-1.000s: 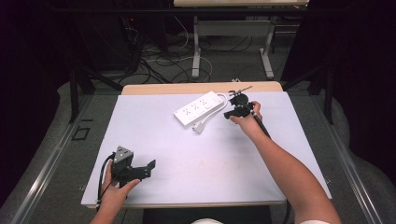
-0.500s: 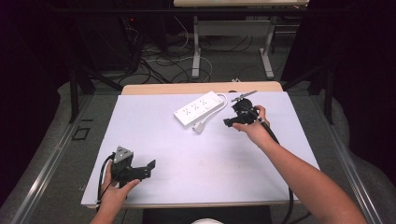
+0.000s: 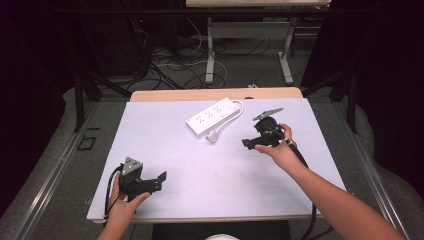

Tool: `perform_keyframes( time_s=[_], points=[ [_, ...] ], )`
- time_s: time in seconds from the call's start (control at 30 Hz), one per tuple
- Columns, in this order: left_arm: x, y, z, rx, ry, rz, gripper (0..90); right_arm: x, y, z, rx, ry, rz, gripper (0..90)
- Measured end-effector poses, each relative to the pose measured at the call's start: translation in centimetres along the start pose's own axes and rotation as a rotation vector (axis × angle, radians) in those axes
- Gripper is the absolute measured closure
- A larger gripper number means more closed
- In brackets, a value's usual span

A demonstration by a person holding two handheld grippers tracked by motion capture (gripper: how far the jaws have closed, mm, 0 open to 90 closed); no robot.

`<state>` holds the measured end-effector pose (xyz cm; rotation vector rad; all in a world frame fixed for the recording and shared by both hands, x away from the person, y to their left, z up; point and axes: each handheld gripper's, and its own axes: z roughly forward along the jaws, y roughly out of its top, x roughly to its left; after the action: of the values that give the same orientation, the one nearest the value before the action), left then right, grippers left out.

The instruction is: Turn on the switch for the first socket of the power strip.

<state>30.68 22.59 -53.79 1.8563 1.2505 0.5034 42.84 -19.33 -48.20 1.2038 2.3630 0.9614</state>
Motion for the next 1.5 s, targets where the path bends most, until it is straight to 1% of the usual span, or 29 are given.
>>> perform_keyframes(
  time_s=[0.03,0.07,0.1,0.13,0.17,0.3,0.4,0.43,0.5,0.57,0.7,0.83,0.87,0.97,1.03,1.1,1.3,1.33,1.4,1.5],
  points=[
    [0.0,0.0,0.0,0.000,0.000,0.000,3.4,0.1,-0.3,-0.2,-0.002,0.003,-0.004,16.3],
    [0.0,0.0,0.0,0.000,0.001,0.001,3.4,0.2,-0.5,-0.3,-0.004,-0.004,-0.009,15.6],
    [0.0,0.0,0.0,-0.001,0.001,0.000,3.4,0.3,-0.8,-0.5,-0.010,-0.004,-0.027,15.5],
    [0.0,0.0,0.0,-0.002,0.002,0.002,3.4,0.4,-1.1,-0.7,-0.012,-0.006,-0.035,15.5],
    [0.0,0.0,0.0,-0.002,0.002,0.002,3.4,0.5,-1.3,-0.8,-0.016,-0.001,-0.028,15.4],
    [-0.1,0.0,0.0,-0.002,0.003,0.001,3.4,1.0,-2.5,-1.6,-0.030,0.012,-0.033,15.0],
    [-0.1,0.0,0.0,-0.004,0.004,0.003,3.4,1.4,-3.4,-2.1,-0.042,0.022,-0.027,13.9],
    [-0.1,0.0,0.0,-0.003,0.004,0.003,3.4,1.4,-3.8,-2.3,-0.051,0.017,-0.037,13.1],
    [-0.1,0.0,0.0,-0.002,0.005,0.003,3.4,1.5,-4.5,-2.6,-0.057,0.008,-0.041,11.4],
    [-0.1,0.0,0.0,-0.001,0.006,0.001,3.4,1.4,-5.2,-2.9,-0.067,0.003,-0.026,10.5],
    [-0.1,0.0,0.0,-0.001,0.007,0.002,3.4,1.1,-6.8,-3.6,-0.081,0.009,0.006,7.4],
    [-0.1,0.0,0.0,-0.001,0.008,0.004,3.4,0.8,-8.1,-4.1,-0.080,-0.006,0.015,3.7],
    [-0.2,0.0,0.0,-0.001,0.009,0.005,3.4,0.7,-8.4,-4.3,-0.081,-0.016,0.008,2.9],
    [-0.2,0.0,0.0,-0.001,0.010,0.004,3.4,0.7,-9.4,-4.5,-0.085,-0.029,0.024,1.7],
    [-0.2,-0.1,0.0,-0.001,0.011,0.003,3.4,0.6,-10.0,-4.6,-0.089,-0.034,0.025,0.7],
    [-0.2,-0.1,0.0,0.000,0.011,0.003,3.4,0.6,-10.7,-4.7,-0.087,-0.032,0.039,0.1],
    [-0.2,-0.1,0.0,0.001,0.013,0.004,3.4,0.4,-12.2,-4.8,-0.091,-0.050,0.052,0.0],
    [-0.2,-0.1,0.0,0.001,0.013,0.004,3.4,0.4,-12.4,-4.9,-0.088,-0.048,0.066,0.0],
    [-0.2,-0.1,0.0,0.001,0.013,0.005,3.4,0.3,-12.7,-4.9,-0.091,-0.058,0.057,0.0],
    [-0.2,-0.1,0.0,0.001,0.013,0.004,3.4,0.2,-13.2,-5.1,-0.100,-0.068,0.063,0.0]
  ],
)
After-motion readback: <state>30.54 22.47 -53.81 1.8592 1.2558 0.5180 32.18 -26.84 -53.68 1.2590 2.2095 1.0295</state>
